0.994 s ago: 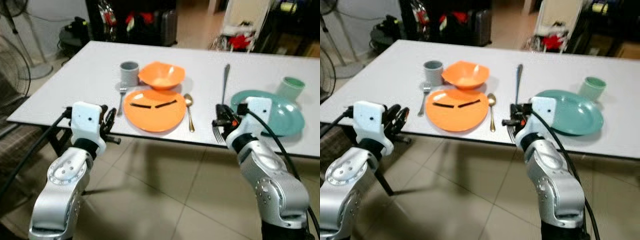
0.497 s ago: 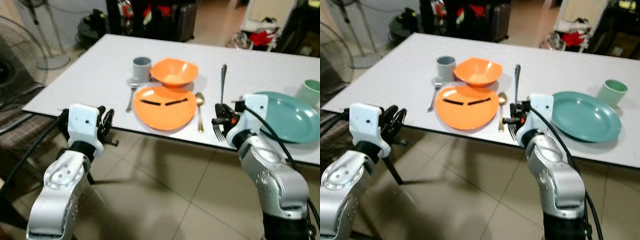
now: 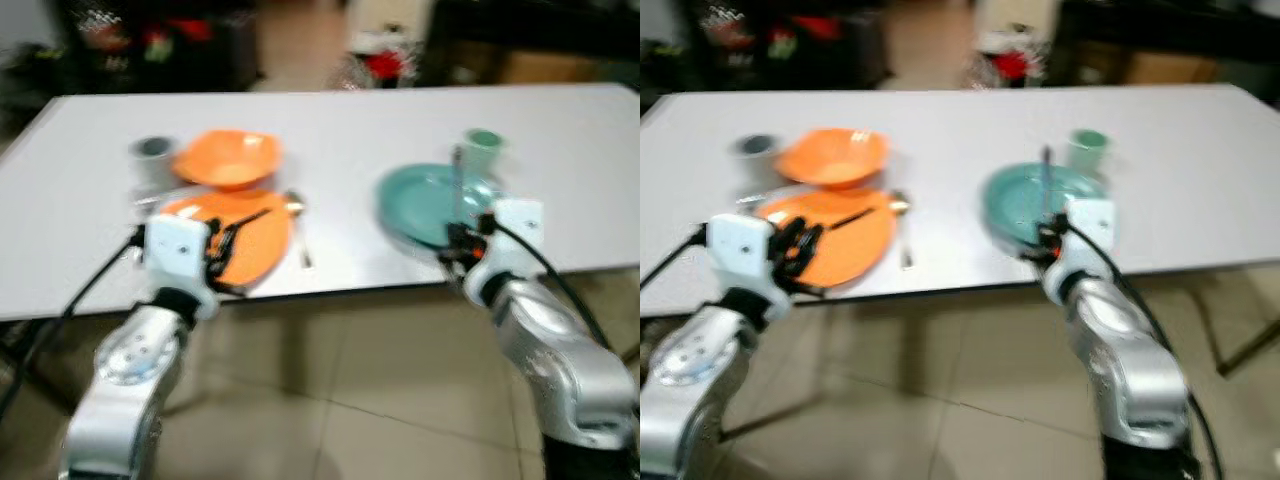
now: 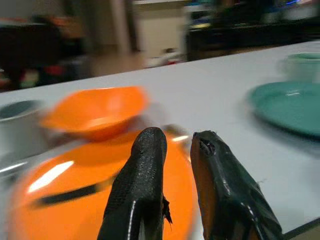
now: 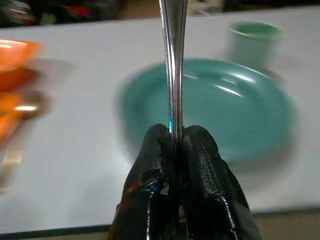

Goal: Setting the table

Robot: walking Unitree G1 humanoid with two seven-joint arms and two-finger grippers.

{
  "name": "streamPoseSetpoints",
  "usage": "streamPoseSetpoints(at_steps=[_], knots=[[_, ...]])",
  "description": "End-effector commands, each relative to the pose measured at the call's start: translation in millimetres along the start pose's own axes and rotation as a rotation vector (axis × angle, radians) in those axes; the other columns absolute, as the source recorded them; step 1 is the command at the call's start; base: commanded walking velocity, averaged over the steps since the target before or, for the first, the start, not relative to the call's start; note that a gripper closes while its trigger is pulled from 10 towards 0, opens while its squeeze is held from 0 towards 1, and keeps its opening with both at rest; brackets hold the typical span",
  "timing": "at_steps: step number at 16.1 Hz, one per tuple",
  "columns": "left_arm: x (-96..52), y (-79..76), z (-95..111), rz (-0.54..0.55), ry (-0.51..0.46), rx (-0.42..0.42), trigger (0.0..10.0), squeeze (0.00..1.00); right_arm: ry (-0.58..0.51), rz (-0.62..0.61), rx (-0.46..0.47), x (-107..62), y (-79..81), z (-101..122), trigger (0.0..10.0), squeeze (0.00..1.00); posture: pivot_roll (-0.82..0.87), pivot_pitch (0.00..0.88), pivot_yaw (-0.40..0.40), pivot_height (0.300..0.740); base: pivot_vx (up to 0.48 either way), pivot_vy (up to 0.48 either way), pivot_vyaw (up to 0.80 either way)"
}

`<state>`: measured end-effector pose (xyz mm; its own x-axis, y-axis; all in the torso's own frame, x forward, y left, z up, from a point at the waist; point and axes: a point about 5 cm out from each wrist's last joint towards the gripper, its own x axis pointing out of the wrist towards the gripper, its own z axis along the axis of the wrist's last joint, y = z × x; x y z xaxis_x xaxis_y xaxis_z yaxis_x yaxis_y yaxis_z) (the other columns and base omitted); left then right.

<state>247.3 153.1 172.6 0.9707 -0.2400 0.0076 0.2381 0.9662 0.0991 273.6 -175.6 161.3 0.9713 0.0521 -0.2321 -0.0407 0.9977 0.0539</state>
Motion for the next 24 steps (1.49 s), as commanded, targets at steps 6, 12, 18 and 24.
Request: streamPoseSetpoints(at_steps=[6,12,18,24], knots=[[-4.9,6.3,3.4,0.023,-0.019,0.012,10.0,0.0,-0.031,0.038,-0.027,-0.8,7.0,9.6,10.0,0.0,-0.06,0.0,-0.017,0.74,0.292,0.0,-0.51],[-9.4,7.0,3.4,0.035,-0.021,0.016,10.0,0.0,-0.023,0.081,-0.053,4.7,12.7,11.7,10.0,0.0,-0.04,0.0,-0.043,0.74,0.295,0.0,0.0],[-11.3,7.2,5.1,0.018,-0.023,0.048,10.0,0.0,0.036,0.079,-0.126,17.3,9.1,5.2,10.0,0.0,-0.01,0.0,-0.064,0.74,0.287,0.0,0.0],[-5.2,-2.2,5.4,-0.102,-0.015,0.081,10.0,0.0,0.199,-0.042,-0.185,34.3,-15.6,-2.7,10.0,0.0,-0.04,0.0,-0.025,0.74,0.047,0.0,0.0]])
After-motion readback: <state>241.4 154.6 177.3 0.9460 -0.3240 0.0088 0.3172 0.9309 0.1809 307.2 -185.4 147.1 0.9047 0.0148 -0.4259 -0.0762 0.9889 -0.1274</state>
